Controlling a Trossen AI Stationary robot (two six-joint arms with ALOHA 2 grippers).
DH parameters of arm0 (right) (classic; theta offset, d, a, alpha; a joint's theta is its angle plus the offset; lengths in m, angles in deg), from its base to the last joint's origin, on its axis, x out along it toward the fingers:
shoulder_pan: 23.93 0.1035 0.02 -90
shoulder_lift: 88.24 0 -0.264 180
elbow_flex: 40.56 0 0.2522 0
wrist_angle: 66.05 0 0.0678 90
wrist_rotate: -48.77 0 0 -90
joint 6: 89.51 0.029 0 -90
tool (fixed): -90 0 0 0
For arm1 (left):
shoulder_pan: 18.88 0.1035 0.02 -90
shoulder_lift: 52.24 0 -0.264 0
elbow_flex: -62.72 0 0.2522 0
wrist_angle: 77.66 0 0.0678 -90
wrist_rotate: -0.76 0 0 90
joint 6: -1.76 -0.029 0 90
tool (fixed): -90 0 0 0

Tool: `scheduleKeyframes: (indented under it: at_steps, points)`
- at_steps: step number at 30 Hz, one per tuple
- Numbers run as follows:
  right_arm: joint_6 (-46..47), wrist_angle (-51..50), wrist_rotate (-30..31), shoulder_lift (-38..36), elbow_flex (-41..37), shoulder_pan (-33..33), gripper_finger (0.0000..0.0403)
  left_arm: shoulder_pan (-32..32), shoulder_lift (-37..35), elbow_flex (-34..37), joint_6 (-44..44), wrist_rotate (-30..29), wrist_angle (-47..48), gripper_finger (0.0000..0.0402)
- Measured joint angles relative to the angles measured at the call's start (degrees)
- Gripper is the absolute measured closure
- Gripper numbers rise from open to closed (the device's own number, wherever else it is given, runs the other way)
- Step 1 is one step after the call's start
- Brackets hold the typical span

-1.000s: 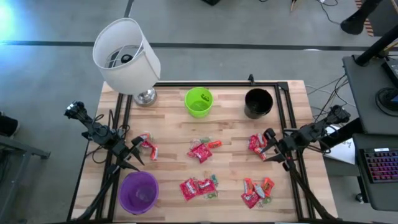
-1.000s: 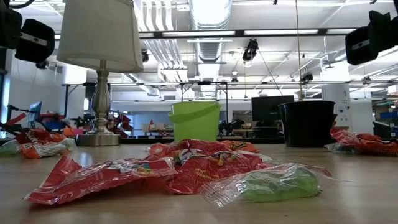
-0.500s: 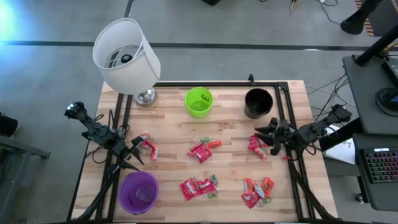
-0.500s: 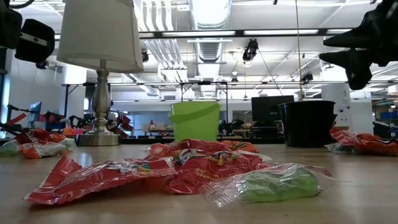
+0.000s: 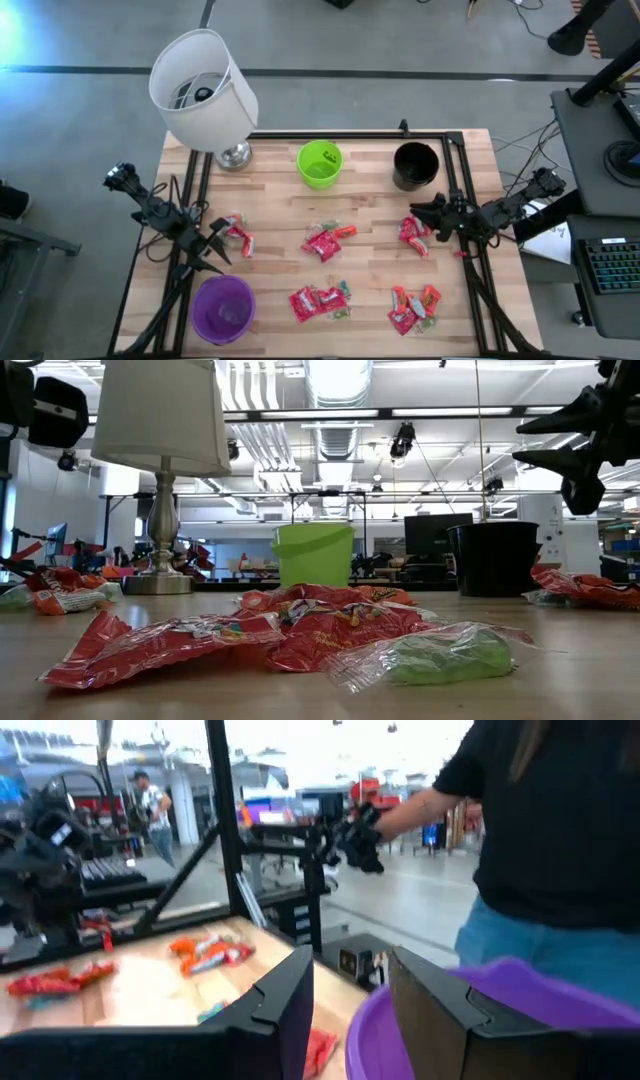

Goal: Sort candy
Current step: Put the orange candy into the black bucket

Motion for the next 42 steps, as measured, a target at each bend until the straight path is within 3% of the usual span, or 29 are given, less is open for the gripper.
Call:
scheduleKeyframes:
  at_steps: [4, 11, 15, 18, 24, 42]
  points:
    - [2.6, -0.3, 0.0, 0.0, 0.0, 0.0, 0.0257, 0.0, 0.0, 0.0, 3.0, -3.2, -0.6, 0.0287]
    - [3.1, -0.3, 1.1, 0.0, 0.0, 0.0, 0.0257, 0.0, 0.0, 0.0, 4.7, -23.7, -0.6, 0.0287]
    - [6.2, -0.3, 1.1, 0.0, 0.0, 0.0, 0.0257, 0.0, 0.0, 0.0, 4.7, -31.1, -0.7, 0.0287]
    - [8.4, -0.3, 1.1, 0.0, 0.0, 0.0, 0.0257, 0.0, 0.0, 0.0, 6.2, -31.0, -0.7, 0.0287]
    - [9.3, -0.3, 1.1, 0.0, 0.0, 0.0, 0.0257, 0.0, 0.0, 0.0, 29.9, -21.7, -0.6, 0.0287]
    - [10.8, -0.3, 1.1, 0.0, 0.0, 0.0, 0.0257, 0.0, 0.0, 0.0, 27.2, -20.8, -0.5, 0.0287]
